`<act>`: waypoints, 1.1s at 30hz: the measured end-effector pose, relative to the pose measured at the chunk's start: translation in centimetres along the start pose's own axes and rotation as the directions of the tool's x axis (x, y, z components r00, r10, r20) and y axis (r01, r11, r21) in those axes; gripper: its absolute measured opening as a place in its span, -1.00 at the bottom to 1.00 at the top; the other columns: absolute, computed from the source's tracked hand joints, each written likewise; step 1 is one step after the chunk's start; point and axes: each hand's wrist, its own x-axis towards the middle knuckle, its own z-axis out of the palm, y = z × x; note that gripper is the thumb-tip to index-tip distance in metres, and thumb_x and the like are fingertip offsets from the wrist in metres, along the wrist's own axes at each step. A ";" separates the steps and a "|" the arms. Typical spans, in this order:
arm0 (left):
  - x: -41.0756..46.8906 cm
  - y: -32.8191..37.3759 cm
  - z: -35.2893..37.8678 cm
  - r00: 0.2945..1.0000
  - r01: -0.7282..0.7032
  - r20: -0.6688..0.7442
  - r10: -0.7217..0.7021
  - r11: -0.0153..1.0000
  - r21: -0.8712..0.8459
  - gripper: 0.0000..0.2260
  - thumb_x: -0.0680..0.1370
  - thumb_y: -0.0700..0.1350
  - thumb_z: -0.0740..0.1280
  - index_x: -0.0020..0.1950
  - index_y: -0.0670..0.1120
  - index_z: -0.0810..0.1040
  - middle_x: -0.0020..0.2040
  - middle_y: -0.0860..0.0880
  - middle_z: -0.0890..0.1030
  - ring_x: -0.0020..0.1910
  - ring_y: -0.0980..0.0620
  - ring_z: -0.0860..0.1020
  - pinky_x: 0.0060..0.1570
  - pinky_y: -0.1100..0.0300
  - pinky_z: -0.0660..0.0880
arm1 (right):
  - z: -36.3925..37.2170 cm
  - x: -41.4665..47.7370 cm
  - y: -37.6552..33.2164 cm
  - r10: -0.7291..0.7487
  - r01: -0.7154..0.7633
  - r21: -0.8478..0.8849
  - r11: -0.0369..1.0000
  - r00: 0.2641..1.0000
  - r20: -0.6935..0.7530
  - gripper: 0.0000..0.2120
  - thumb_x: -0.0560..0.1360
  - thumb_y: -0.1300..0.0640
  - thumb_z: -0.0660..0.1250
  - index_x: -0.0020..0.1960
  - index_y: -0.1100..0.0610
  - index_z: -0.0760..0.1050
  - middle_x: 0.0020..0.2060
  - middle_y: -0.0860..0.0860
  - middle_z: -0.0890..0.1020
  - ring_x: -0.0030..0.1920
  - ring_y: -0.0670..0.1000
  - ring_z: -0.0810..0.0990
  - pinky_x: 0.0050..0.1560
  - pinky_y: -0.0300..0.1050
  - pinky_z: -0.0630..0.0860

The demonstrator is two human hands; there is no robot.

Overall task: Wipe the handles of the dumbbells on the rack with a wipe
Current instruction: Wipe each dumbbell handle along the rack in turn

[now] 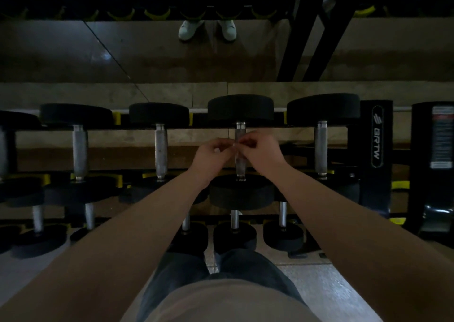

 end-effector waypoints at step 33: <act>6.6 -3.1 0.2 0.924 0.094 0.322 -0.207 0.938 0.333 -0.89 0.60 -0.12 0.32 0.06 -0.07 0.62 -0.01 -0.09 0.67 0.02 -0.10 0.63 0.01 0.03 0.57 | 0.1 0.5 3.5 0.414 -0.435 0.198 0.878 0.900 0.138 -0.82 0.58 0.16 0.30 0.04 0.07 0.69 -0.10 0.03 0.73 -0.07 0.05 0.71 0.10 0.06 0.65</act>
